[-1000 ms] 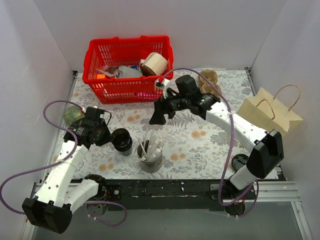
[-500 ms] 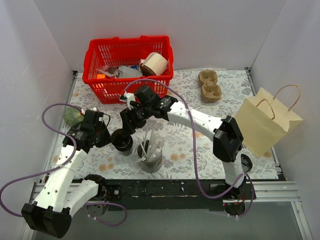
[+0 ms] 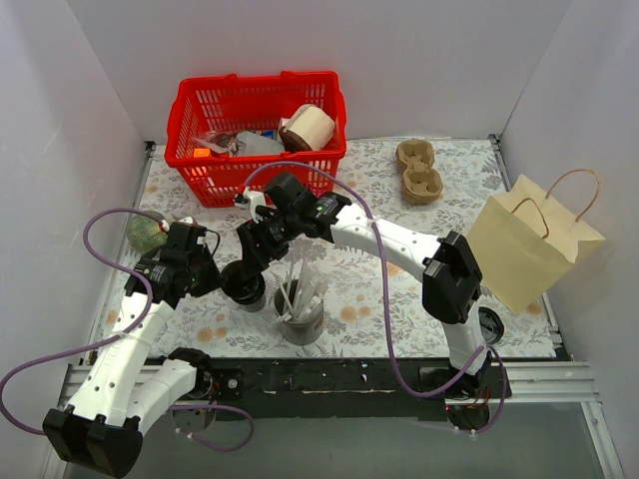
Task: Pack the takeout coffee
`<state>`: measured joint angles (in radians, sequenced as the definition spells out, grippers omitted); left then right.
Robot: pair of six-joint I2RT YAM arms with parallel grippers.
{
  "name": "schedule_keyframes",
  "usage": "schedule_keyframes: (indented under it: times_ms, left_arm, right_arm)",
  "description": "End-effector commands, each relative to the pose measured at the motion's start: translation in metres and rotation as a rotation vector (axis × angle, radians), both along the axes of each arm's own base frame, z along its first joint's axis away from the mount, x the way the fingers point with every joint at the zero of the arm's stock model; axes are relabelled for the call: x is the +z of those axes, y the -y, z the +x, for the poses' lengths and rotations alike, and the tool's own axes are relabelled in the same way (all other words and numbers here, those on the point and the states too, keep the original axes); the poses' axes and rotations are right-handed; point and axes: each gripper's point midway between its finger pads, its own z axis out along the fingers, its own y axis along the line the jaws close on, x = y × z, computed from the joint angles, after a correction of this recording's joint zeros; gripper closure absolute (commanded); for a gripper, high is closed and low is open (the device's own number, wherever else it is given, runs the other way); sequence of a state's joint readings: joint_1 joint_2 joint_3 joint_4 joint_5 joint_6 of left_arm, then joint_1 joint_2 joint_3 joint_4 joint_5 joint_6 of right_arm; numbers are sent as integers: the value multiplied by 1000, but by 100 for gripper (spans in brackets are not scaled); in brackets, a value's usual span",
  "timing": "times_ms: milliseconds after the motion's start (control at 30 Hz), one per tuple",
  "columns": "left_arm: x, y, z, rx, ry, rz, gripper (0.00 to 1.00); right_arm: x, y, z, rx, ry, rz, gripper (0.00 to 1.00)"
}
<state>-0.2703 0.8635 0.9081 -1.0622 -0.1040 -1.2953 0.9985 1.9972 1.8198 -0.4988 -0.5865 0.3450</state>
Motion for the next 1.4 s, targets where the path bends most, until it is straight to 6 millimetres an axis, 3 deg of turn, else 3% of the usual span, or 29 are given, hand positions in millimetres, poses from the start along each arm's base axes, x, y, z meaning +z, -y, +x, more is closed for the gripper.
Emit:
schedule_keyframes:
  times_ms: [0, 100, 200, 567, 733, 833, 1067, 1367]
  left_arm:
    - [10, 10, 7, -24, 61, -53, 100]
    - [19, 25, 7, -85, 97, -128, 100]
    - [26, 35, 7, -113, 119, -178, 100]
    - [20, 28, 6, -73, 104, -152, 100]
    - [22, 25, 6, -64, 111, -145, 100]
    - [23, 24, 5, -61, 115, -142, 100]
    - [46, 18, 8, -48, 178, -119, 100]
    - [79, 17, 6, -88, 288, -124, 100]
  right_arm:
    - [14, -11, -17, 51, -32, 35, 30]
    - [-4, -8, -8, -7, -23, -44, 30]
    - [-8, -8, 1, -46, 1, -74, 34]
    - [-8, -11, 0, -39, 1, -55, 66]
    - [-7, -10, 12, -92, 55, -76, 90]
    - [0, -10, 15, -107, 73, -71, 98]
    - [37, -10, 10, -87, 88, 0, 99]
    - [60, -2, -3, -49, 77, 32, 99]
